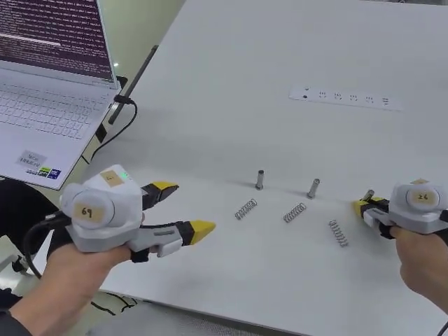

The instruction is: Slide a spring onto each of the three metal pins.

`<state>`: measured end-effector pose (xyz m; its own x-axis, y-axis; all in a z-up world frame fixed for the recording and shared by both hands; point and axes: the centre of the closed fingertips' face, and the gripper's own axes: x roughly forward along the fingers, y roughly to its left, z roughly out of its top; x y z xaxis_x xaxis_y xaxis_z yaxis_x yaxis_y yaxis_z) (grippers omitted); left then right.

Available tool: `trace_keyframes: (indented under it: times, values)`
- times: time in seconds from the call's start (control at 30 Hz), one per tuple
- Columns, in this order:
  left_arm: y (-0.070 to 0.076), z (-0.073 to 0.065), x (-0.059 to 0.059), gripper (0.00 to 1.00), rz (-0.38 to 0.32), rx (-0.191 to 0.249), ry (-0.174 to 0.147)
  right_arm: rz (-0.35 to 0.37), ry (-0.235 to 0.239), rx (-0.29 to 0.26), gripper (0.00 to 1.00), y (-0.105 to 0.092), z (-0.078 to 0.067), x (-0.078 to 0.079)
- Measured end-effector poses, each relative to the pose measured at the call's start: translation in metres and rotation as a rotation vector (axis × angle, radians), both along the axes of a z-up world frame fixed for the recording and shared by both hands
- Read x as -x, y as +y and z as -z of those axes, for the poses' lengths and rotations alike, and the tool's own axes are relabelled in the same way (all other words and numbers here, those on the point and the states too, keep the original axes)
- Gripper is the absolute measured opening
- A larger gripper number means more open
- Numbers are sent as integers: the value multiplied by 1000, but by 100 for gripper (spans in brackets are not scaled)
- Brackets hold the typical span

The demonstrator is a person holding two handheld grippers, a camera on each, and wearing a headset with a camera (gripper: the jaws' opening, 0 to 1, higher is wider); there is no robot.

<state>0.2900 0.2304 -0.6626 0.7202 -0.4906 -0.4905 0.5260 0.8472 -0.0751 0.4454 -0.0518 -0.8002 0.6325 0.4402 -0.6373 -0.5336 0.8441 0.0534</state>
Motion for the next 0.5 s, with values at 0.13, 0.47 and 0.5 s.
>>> trace_keyframes:
  times: [0.13, 0.47, 0.5]
  values:
    - [-1, -2, 0, 54, 3, 3, -2, 4, -3, -8, 6, 0, 0, 1]
    - [-5, -3, 1, 55, 6, 12, 3, 11, -6, -18, 6, 0, -1, 0]
    - [-5, -3, 1, 55, 5, 12, 3, 13, -6, -19, 6, 0, -1, 0]
